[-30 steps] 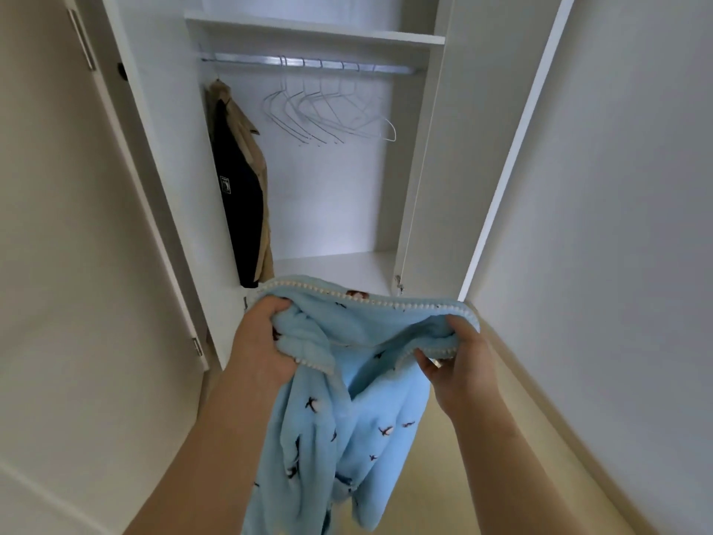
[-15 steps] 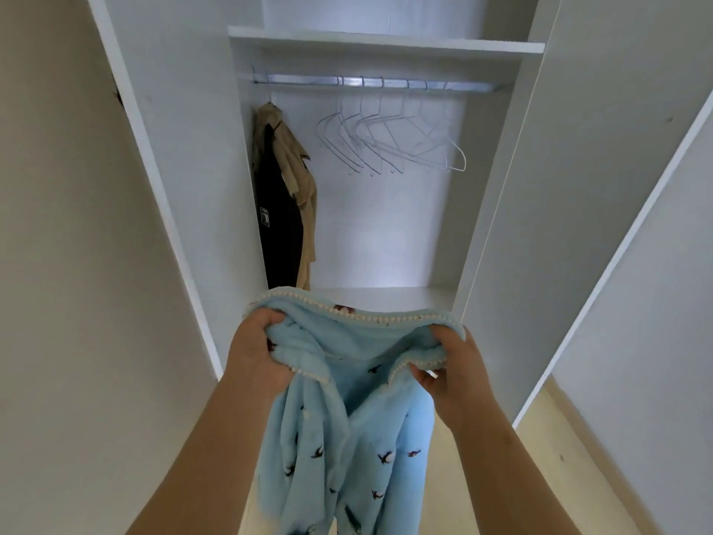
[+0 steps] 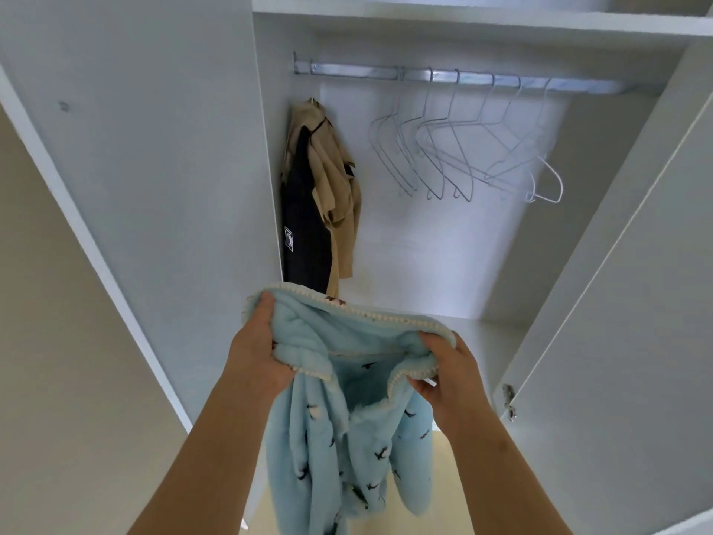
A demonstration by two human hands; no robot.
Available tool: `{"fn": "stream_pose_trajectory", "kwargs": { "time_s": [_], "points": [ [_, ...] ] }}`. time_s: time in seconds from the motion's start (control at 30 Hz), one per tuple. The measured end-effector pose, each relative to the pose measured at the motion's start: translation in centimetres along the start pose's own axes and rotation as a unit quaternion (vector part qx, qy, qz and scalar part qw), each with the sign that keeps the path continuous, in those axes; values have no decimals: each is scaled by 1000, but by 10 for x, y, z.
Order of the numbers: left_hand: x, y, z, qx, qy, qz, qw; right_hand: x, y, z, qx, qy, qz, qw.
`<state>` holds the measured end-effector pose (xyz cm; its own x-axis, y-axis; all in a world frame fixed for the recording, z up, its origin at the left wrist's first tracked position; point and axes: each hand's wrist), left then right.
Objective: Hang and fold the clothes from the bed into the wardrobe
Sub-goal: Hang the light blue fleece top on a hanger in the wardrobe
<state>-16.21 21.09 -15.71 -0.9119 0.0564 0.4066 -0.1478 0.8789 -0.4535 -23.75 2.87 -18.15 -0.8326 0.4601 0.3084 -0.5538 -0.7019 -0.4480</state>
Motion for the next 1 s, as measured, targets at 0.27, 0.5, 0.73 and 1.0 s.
{"fn": "stream_pose_trajectory", "kwargs": {
  "time_s": [0.27,0.5,0.73,1.0],
  "points": [
    [-121,-36,-44,-37,2,38,999,-132,-69,20,91,11,-46,995],
    [-219,-81,-96,-37,17,76,996,-233,-136,31,173,47,-55,982],
    [-276,-112,-121,-29,-10,85,996,-296,-169,54,208,143,-37,967],
    [-330,-135,-121,-20,-50,51,997,-389,-192,117,341,342,-59,874]
  ]
}}
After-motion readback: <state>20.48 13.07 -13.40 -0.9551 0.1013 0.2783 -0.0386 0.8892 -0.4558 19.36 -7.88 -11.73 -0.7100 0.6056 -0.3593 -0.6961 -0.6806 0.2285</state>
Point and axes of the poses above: each hand's wrist, its own x-axis away from the middle knuckle, its own y-axis out of the back of the hand, z = x × y, and after that the axes turned 11 degrees about -x, right-handed
